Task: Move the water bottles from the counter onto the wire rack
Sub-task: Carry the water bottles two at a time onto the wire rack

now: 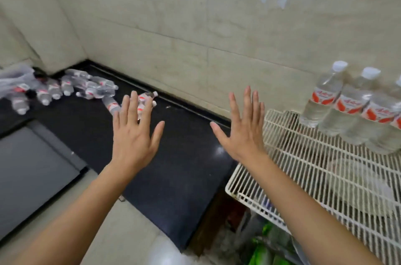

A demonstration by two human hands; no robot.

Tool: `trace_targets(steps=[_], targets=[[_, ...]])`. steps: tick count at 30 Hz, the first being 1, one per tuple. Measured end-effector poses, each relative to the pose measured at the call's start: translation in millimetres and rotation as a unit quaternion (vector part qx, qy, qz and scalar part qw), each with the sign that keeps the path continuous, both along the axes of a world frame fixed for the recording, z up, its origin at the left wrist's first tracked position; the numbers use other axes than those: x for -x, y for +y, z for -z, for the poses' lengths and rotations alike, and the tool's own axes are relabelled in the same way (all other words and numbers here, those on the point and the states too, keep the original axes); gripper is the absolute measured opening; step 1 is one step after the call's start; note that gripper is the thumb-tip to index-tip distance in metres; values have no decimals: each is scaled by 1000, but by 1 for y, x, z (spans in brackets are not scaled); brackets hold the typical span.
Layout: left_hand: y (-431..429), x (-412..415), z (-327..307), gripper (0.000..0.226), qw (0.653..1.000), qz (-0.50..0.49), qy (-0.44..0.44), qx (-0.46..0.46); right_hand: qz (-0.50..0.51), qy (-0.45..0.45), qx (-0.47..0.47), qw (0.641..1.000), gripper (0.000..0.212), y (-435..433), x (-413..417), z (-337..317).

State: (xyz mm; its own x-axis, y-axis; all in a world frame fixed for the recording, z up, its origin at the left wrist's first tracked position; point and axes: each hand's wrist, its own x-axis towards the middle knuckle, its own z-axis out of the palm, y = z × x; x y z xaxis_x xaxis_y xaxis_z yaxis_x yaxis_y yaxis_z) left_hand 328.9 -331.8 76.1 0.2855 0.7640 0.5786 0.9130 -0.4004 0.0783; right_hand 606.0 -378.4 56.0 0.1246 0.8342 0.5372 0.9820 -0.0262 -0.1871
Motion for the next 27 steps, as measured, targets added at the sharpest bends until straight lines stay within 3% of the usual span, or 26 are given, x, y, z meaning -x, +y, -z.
trace_targets(steps=[7,13,21,27], targets=[[41,203,16,71,995,-73,12,74,-67,-5,36,997,85,98,207,18],[84,309,15,72,989,-101,11,109,-122,-17,66,990,85,161,333,24],[171,361,43,71,984,-85,1,160,-108,4,118,987,83,243,375,66],[284,350,60,72,982,-24,67,174,-39,47,137,989,83,326,369,91]])
